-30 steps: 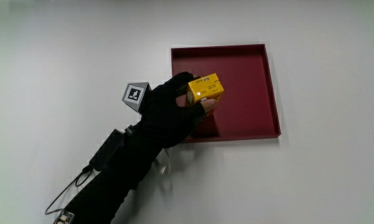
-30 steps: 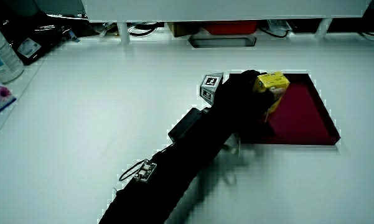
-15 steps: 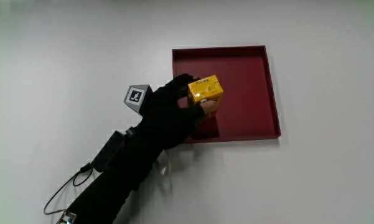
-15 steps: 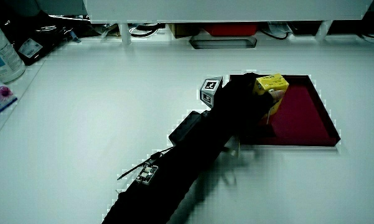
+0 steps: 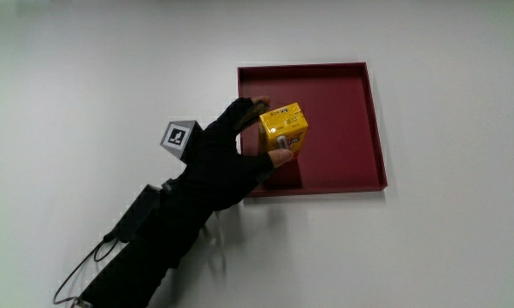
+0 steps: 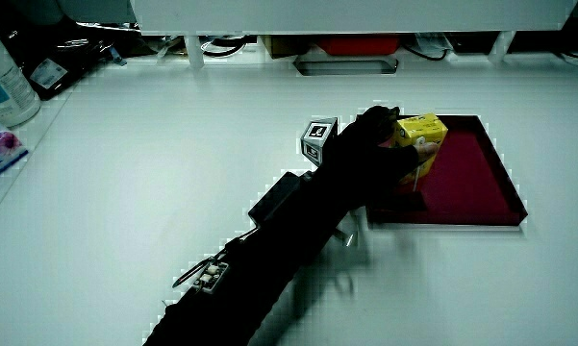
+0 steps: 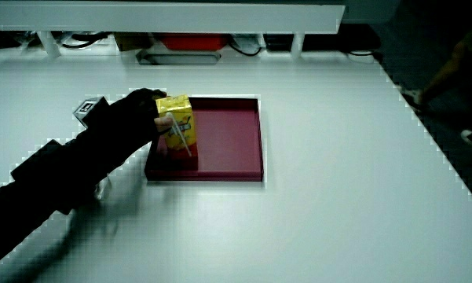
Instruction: Place ice redtea
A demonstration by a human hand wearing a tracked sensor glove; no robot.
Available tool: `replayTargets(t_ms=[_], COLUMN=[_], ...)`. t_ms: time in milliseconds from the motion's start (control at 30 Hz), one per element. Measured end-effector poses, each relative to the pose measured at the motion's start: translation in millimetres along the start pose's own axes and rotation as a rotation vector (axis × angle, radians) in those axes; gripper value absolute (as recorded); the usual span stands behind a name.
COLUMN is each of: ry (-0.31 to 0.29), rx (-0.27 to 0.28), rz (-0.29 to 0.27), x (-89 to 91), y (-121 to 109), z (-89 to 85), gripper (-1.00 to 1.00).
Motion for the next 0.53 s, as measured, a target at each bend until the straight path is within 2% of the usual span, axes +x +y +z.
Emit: replayTargets(t_ms=[100, 167, 200, 267, 367, 433, 467, 500, 533], ry=[0.031, 0.099, 0.098, 0.118, 0.166, 0.179, 0.224, 0.203, 0.22], rx=[-0.041, -0.064, -0.09, -0.125, -0.141, -0.16, -0.16, -0.166, -0.17], rz=[-0.01, 0.02, 0.003, 0.018, 0.063, 0.042, 0.042, 0.046, 0.035], x=[10.1, 10.5, 15.9, 19.5, 23.0, 29.5, 27.7, 34.0, 30.5], y=[-7.6, -14.1, -16.9, -23.1, -34.5, -42.1, -45.2, -49.1, -52.5], z=[4.3, 10.8, 11.0, 14.4, 23.2, 26.4, 31.1, 30.5, 35.5], gripper=[-1.0, -1.0, -1.0, -1.0, -1.0, -1.0, -1.0, -1.0, -1.0])
